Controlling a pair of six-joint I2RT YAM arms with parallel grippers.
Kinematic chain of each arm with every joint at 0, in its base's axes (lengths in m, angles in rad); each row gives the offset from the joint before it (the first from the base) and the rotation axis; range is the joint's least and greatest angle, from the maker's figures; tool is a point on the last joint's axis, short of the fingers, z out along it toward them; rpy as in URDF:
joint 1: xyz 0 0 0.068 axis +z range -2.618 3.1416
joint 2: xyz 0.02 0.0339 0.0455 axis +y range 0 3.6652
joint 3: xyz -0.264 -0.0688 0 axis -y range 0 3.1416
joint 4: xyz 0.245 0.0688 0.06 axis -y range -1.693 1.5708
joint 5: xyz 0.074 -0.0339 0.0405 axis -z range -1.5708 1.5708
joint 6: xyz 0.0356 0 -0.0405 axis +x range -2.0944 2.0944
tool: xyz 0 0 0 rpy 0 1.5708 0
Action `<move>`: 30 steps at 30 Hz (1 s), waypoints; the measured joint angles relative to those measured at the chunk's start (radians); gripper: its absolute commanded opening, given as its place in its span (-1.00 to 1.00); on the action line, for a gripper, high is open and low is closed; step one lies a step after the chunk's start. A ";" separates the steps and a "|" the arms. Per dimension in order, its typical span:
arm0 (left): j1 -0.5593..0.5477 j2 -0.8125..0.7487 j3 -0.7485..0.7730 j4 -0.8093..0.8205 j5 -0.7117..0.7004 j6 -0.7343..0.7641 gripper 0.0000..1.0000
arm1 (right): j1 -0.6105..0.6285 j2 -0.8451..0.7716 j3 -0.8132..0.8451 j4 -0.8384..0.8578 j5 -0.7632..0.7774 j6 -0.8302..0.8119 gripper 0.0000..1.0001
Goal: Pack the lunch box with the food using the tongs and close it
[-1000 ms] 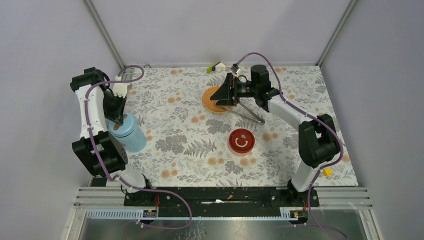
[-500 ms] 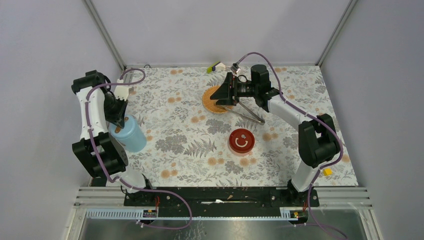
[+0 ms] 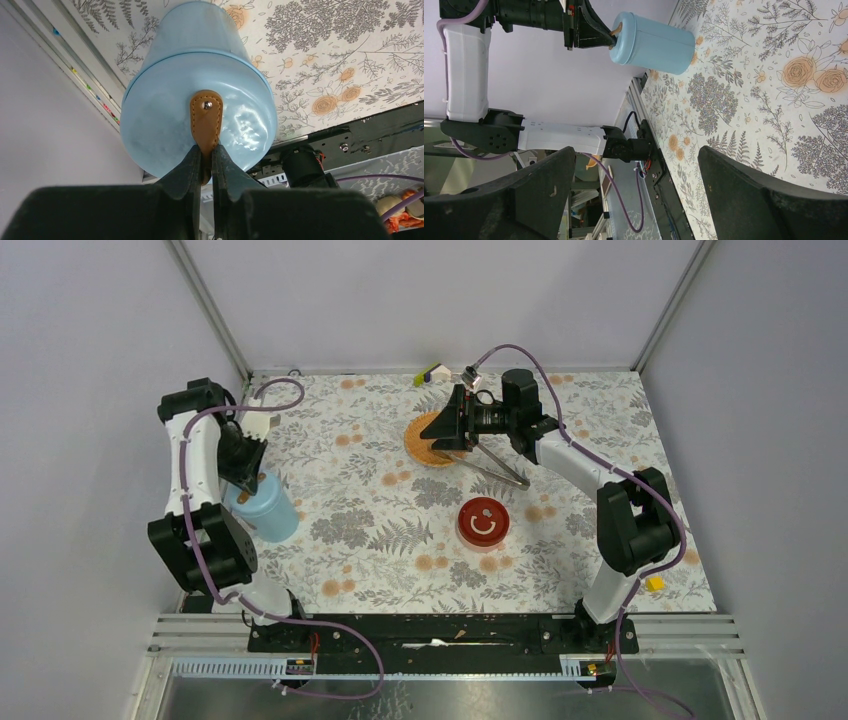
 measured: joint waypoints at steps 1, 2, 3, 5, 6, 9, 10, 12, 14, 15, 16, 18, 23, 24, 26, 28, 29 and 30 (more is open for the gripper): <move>-0.008 -0.003 -0.004 0.002 0.000 0.000 -0.82 | 0.000 0.000 0.000 0.000 0.000 0.000 0.99; -0.017 -0.006 -0.008 0.005 0.001 0.000 -0.83 | 0.000 0.000 0.000 0.000 0.000 0.000 0.99; -0.026 -0.011 -0.013 0.008 0.002 0.000 -0.83 | 0.000 0.000 0.000 0.000 0.000 0.000 0.99; -0.040 -0.018 -0.020 0.009 0.009 -0.002 -0.84 | 0.000 0.000 0.000 0.000 0.000 0.000 0.99; -0.048 -0.021 -0.023 0.009 0.014 -0.003 -0.84 | 0.000 0.000 0.000 0.000 0.000 0.000 0.99; -0.079 -0.032 -0.038 0.016 0.020 -0.012 -0.84 | 0.000 0.000 0.000 0.000 0.000 0.000 0.99; -0.094 -0.039 -0.044 0.019 0.021 -0.016 -0.84 | 0.000 0.000 0.000 0.000 0.000 0.000 0.99; -0.136 -0.051 -0.056 0.027 0.027 -0.027 -0.84 | -0.001 0.000 0.000 0.000 0.000 0.000 0.99; -0.192 -0.063 -0.068 0.036 0.034 -0.045 -0.84 | -0.004 0.000 0.000 0.000 0.000 0.000 0.99; -0.219 -0.067 -0.072 0.039 0.036 -0.053 -0.84 | -0.005 0.000 0.000 0.000 0.000 -0.001 0.99; -0.244 -0.070 -0.076 0.044 0.039 -0.062 -0.84 | -0.007 0.000 0.000 0.000 0.000 -0.001 0.99; -0.301 -0.073 -0.081 0.054 0.042 -0.080 -0.84 | -0.016 0.000 0.000 0.000 0.001 -0.002 0.99; -0.438 -0.074 -0.084 0.086 0.054 -0.132 -0.83 | -0.061 0.000 0.000 0.000 0.002 -0.003 0.99; -0.462 -0.074 -0.085 0.094 0.060 -0.141 -0.83 | -0.076 -0.002 0.000 0.000 0.003 -0.003 0.99; -0.524 -0.072 -0.086 0.118 0.066 -0.167 -0.83 | -0.109 -0.007 -0.003 -0.001 0.005 -0.003 0.99; -0.585 -0.066 -0.086 0.142 0.074 -0.192 -0.83 | -0.148 -0.021 -0.014 -0.001 0.010 -0.003 0.99; -0.622 -0.061 -0.084 0.156 0.077 -0.205 -0.82 | -0.164 -0.030 -0.019 -0.001 0.012 -0.003 0.99; -0.650 -0.055 -0.080 0.164 0.080 -0.216 -0.82 | -0.182 -0.040 -0.024 -0.002 0.014 -0.004 0.99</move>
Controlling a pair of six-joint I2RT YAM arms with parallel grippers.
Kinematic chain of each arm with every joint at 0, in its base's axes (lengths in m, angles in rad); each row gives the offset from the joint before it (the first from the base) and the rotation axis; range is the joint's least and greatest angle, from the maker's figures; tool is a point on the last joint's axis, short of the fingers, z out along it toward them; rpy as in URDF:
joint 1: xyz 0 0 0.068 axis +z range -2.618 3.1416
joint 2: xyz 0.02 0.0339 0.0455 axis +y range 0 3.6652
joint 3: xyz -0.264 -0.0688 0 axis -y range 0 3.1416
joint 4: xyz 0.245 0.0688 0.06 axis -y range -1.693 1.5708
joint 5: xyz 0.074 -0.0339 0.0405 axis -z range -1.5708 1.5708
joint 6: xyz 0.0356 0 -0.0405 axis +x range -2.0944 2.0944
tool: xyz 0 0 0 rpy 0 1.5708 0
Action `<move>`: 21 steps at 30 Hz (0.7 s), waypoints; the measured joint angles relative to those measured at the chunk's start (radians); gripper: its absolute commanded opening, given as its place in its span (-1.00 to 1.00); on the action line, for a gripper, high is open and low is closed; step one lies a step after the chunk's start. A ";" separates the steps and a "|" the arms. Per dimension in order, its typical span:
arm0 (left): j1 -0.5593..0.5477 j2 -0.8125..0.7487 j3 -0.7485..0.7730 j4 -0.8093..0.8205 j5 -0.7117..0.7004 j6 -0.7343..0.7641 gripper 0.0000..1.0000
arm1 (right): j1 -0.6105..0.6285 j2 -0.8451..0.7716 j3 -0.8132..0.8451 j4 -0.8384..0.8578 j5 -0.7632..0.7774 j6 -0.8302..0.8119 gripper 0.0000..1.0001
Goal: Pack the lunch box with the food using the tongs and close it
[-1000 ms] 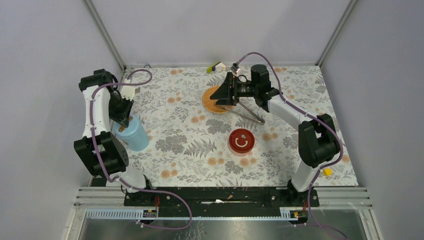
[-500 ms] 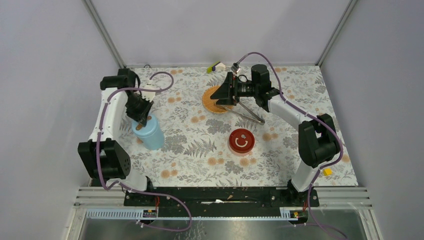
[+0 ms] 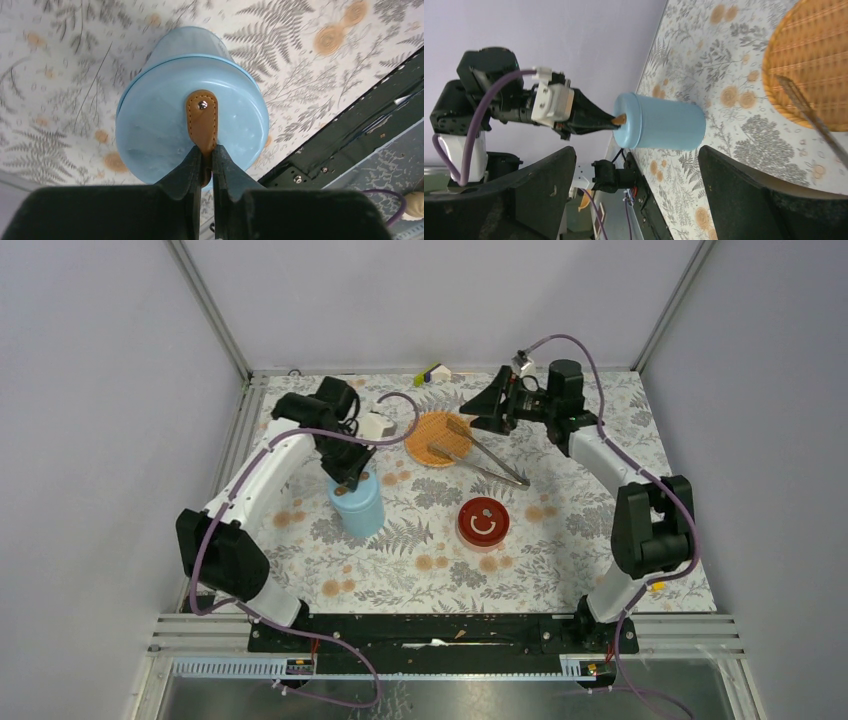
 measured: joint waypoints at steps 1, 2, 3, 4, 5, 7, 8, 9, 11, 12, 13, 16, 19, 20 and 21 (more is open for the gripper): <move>-0.027 0.007 0.005 0.009 0.002 -0.011 -0.82 | -0.017 -0.013 -0.005 -0.002 0.008 -0.002 0.99; -0.057 0.014 0.011 0.020 0.003 -0.021 -0.82 | -0.032 -0.025 -0.008 -0.009 0.014 -0.005 0.99; -0.082 0.021 0.016 0.029 0.005 -0.031 -0.82 | -0.043 -0.034 -0.010 -0.014 0.020 -0.011 0.99; -0.111 0.029 0.022 0.041 0.004 -0.039 -0.82 | -0.056 -0.045 -0.011 -0.021 0.027 -0.016 0.99; -0.137 0.035 0.027 0.054 0.004 -0.048 -0.81 | -0.069 -0.056 -0.013 -0.031 0.036 -0.022 0.99; -0.188 0.045 0.035 0.076 0.003 -0.064 -0.80 | -0.092 -0.072 -0.015 -0.050 0.051 -0.033 0.99; -0.211 0.050 0.037 0.085 0.003 -0.071 -0.80 | -0.104 -0.079 -0.016 -0.061 0.059 -0.039 0.99; -0.238 0.053 0.039 0.097 0.002 -0.080 -0.79 | -0.117 -0.086 -0.017 -0.072 0.069 -0.043 0.99; -0.284 0.060 0.045 0.111 0.002 -0.094 -0.79 | -0.150 -0.094 -0.018 -0.087 0.080 -0.047 0.99; -0.309 0.064 0.049 0.115 0.001 -0.103 -0.78 | -0.168 -0.096 -0.018 -0.093 0.086 -0.048 0.99; -0.328 0.069 0.051 0.123 0.002 -0.109 -0.78 | -0.180 -0.096 -0.018 -0.097 0.092 -0.047 0.99; -0.380 0.084 0.063 0.141 0.006 -0.125 -0.77 | -0.213 -0.096 -0.021 -0.105 0.102 -0.047 0.99; -0.396 0.097 0.071 0.151 0.016 -0.135 -0.76 | -0.218 -0.097 -0.025 -0.105 0.103 -0.046 0.99; -0.396 0.100 0.072 0.152 0.021 -0.138 -0.76 | -0.217 -0.097 -0.027 -0.105 0.103 -0.046 0.99; -0.396 0.103 0.074 0.152 0.027 -0.141 -0.76 | -0.217 -0.097 -0.030 -0.105 0.102 -0.046 0.99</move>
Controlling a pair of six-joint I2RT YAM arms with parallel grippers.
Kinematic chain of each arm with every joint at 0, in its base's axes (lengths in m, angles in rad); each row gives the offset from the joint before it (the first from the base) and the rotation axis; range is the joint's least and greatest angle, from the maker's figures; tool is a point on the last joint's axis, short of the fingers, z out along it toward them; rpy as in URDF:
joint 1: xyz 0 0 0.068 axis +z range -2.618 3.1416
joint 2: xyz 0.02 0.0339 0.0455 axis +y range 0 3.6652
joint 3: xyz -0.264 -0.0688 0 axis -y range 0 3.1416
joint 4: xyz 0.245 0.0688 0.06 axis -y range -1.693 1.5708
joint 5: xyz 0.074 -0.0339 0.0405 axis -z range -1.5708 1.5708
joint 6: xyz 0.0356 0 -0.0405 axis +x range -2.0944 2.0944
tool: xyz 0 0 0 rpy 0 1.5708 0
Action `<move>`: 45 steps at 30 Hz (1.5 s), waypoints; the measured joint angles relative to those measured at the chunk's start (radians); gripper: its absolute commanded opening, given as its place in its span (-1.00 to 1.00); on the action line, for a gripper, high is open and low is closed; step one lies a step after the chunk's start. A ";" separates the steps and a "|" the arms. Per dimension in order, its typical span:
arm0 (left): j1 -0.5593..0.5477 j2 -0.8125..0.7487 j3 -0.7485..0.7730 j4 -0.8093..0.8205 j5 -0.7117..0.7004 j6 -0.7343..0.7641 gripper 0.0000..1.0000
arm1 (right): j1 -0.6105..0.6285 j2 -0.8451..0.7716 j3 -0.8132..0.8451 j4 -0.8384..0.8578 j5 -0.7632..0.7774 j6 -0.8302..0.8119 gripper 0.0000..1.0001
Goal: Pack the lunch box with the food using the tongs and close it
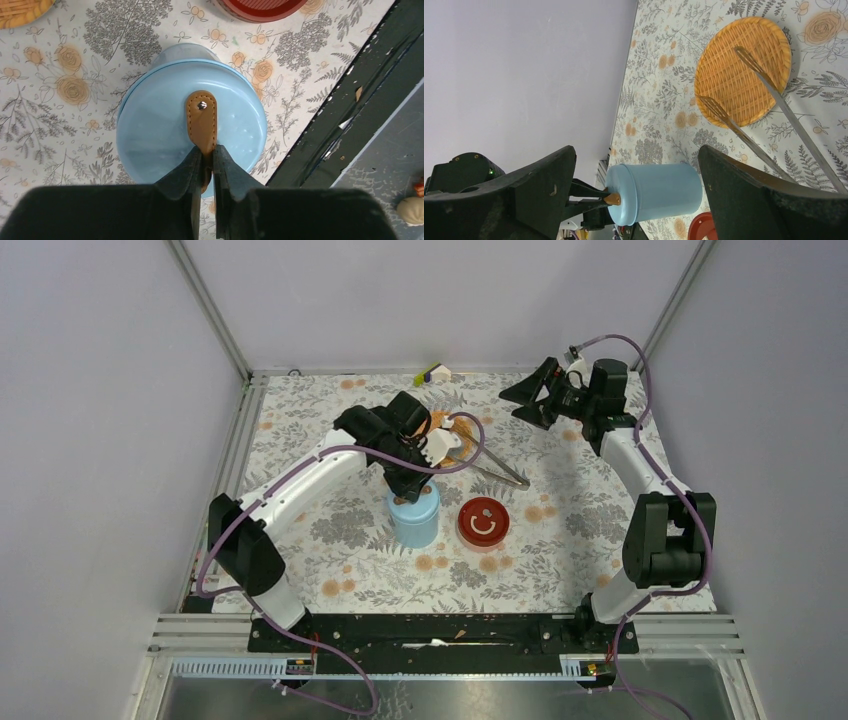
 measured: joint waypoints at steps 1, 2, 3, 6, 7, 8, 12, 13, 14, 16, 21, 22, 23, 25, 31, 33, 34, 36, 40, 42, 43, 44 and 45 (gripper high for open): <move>0.002 0.003 0.002 0.000 0.010 -0.002 -0.76 | 0.000 0.000 -0.003 0.000 0.000 0.000 0.99; 0.003 0.008 0.005 0.001 0.021 -0.004 -0.76 | 0.000 0.000 -0.006 0.000 0.000 0.000 0.99; 0.003 0.013 0.006 0.002 0.032 -0.006 -0.76 | 0.000 0.000 -0.009 -0.001 0.000 0.000 0.99; 0.004 0.026 0.009 0.008 0.056 -0.011 -0.76 | 0.000 -0.001 -0.011 -0.005 0.000 0.002 0.99; 0.004 0.028 0.009 0.009 0.061 -0.012 -0.76 | 0.000 -0.002 -0.011 -0.007 -0.001 0.002 0.99; 0.004 0.029 0.007 0.011 0.065 -0.012 -0.75 | 0.000 -0.003 -0.011 -0.008 -0.001 0.002 0.99; 0.005 0.031 -0.006 0.029 0.091 -0.012 -0.71 | 0.000 -0.007 -0.011 -0.008 -0.002 0.002 0.99; 0.006 0.031 -0.008 0.033 0.096 -0.012 -0.66 | 0.000 -0.008 -0.012 -0.008 -0.002 0.002 0.99; 0.008 0.031 -0.011 0.038 0.103 -0.013 -0.61 | 0.000 -0.009 -0.012 -0.008 -0.002 0.002 0.99; 0.010 0.032 -0.014 0.047 0.112 -0.013 -0.45 | 0.000 -0.010 -0.013 -0.008 -0.002 0.002 0.99; 0.007 0.034 0.010 0.032 0.127 -0.022 -0.27 | 0.000 -0.011 -0.015 -0.010 -0.003 0.002 0.99; 0.006 0.038 0.023 0.019 0.128 -0.026 -0.26 | 0.001 -0.011 -0.015 -0.011 -0.003 0.002 0.99; 0.005 0.044 0.035 0.008 0.128 -0.029 -0.25 | 0.001 -0.011 -0.015 -0.011 -0.003 0.002 0.99; 0.002 0.051 0.050 -0.007 0.125 -0.034 -0.21 | 0.001 -0.011 -0.015 -0.014 -0.003 0.002 0.99; -0.009 0.061 0.079 -0.038 0.094 -0.055 -0.01 | 0.001 -0.011 -0.015 -0.015 -0.004 0.002 0.99; -0.015 0.062 0.087 -0.047 0.080 -0.060 0.01 | 0.001 -0.011 -0.015 -0.015 -0.006 0.002 0.99; -0.018 0.063 0.092 -0.051 0.073 -0.062 0.02 | 0.001 -0.011 -0.015 -0.015 -0.007 0.002 0.99; -0.021 0.069 0.105 -0.058 0.053 -0.064 0.02 | 0.001 -0.011 -0.015 -0.015 -0.008 0.002 0.99; -0.020 0.085 0.137 -0.061 0.002 -0.067 0.06 | 0.001 -0.011 -0.015 -0.015 -0.008 0.002 0.99; -0.020 0.087 0.149 -0.060 -0.020 -0.067 0.08 | 0.001 -0.011 -0.015 -0.014 -0.009 0.002 0.99; -0.020 0.087 0.157 -0.061 -0.029 -0.067 0.09 | 0.001 -0.012 -0.015 -0.015 -0.009 0.002 0.99; -0.020 0.087 0.166 -0.060 -0.037 -0.067 0.09 | 0.001 -0.012 -0.015 -0.014 -0.009 0.002 0.99; -0.019 0.087 0.174 -0.060 -0.043 -0.067 0.10 | 0.001 -0.013 -0.015 -0.015 -0.009 0.002 0.99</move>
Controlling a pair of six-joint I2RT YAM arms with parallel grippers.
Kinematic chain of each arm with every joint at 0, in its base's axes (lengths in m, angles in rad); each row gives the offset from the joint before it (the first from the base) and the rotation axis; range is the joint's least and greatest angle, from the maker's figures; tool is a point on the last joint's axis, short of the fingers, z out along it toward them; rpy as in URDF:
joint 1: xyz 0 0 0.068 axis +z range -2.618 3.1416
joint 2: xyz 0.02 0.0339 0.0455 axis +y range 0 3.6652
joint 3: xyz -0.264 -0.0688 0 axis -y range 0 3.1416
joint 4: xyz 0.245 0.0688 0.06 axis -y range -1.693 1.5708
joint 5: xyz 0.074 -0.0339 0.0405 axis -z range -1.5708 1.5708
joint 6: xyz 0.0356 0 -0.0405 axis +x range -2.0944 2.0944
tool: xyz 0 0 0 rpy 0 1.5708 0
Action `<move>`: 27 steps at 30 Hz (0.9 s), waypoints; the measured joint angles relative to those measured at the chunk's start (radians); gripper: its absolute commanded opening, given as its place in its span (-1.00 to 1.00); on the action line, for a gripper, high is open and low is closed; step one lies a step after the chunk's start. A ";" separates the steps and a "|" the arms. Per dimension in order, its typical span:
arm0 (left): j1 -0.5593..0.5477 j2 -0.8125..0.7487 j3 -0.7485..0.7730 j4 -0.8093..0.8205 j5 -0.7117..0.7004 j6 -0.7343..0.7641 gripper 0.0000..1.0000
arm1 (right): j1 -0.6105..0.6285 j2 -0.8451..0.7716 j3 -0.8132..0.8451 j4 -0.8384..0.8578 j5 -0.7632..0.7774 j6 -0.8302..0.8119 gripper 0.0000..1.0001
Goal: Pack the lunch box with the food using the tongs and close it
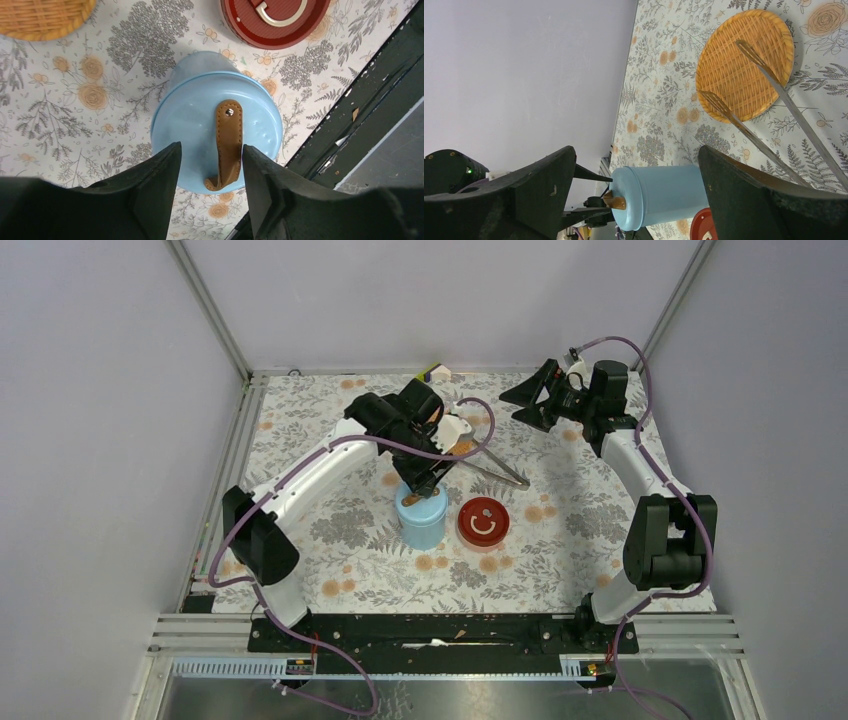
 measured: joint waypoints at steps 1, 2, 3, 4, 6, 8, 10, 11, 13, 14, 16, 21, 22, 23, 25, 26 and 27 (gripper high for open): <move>0.000 0.000 0.008 0.003 -0.005 0.000 0.10 | 0.000 0.000 0.000 0.000 0.000 0.000 0.99; 0.001 0.000 0.010 0.006 -0.007 0.000 0.12 | 0.000 0.000 0.000 0.000 0.000 0.000 0.99; 0.001 0.000 0.013 0.008 -0.009 0.001 0.12 | 0.000 0.000 0.000 0.000 0.000 0.000 0.99; 0.001 0.000 0.013 0.009 -0.011 0.004 0.13 | 0.000 0.000 0.000 0.000 0.000 0.000 0.99; 0.000 0.000 0.010 0.011 -0.014 0.008 0.16 | 0.000 0.000 0.000 0.000 0.000 0.000 0.99; -0.002 -0.007 -0.010 0.031 -0.021 0.014 0.20 | 0.000 0.000 0.000 0.000 0.000 0.000 0.99; -0.003 -0.019 -0.054 0.061 -0.029 0.022 0.20 | 0.000 0.000 0.000 0.000 -0.001 0.000 0.99; -0.004 -0.023 -0.073 0.076 -0.030 0.025 0.21 | 0.000 0.000 0.000 0.000 -0.001 0.000 0.99; -0.008 -0.040 -0.105 0.112 -0.040 0.035 0.20 | 0.000 0.000 0.000 0.000 -0.001 0.000 0.99; -0.010 -0.049 -0.119 0.122 -0.043 0.041 0.20 | 0.000 0.000 0.000 0.000 -0.001 0.000 0.99; -0.012 -0.065 -0.151 0.151 -0.045 0.050 0.20 | 0.000 0.000 0.000 0.000 -0.001 0.000 0.99; -0.008 -0.088 -0.205 0.206 -0.026 0.057 0.20 | 0.000 0.000 0.000 0.000 -0.001 0.000 0.99; -0.006 -0.090 -0.212 0.214 -0.021 0.058 0.20 | 0.000 0.000 0.000 0.000 -0.001 0.000 0.99; -0.006 -0.093 -0.217 0.220 -0.019 0.058 0.21 | 0.000 0.000 0.000 0.000 -0.001 0.000 0.99; -0.006 -0.099 -0.228 0.231 -0.017 0.058 0.20 | 0.000 0.000 0.000 0.000 -0.001 0.000 0.99; -0.006 -0.102 -0.234 0.237 -0.016 0.059 0.21 | 0.000 0.000 0.000 0.000 -0.001 -0.001 0.99; -0.006 -0.108 -0.243 0.246 -0.016 0.059 0.21 | 0.001 0.000 0.000 0.000 -0.001 -0.001 0.99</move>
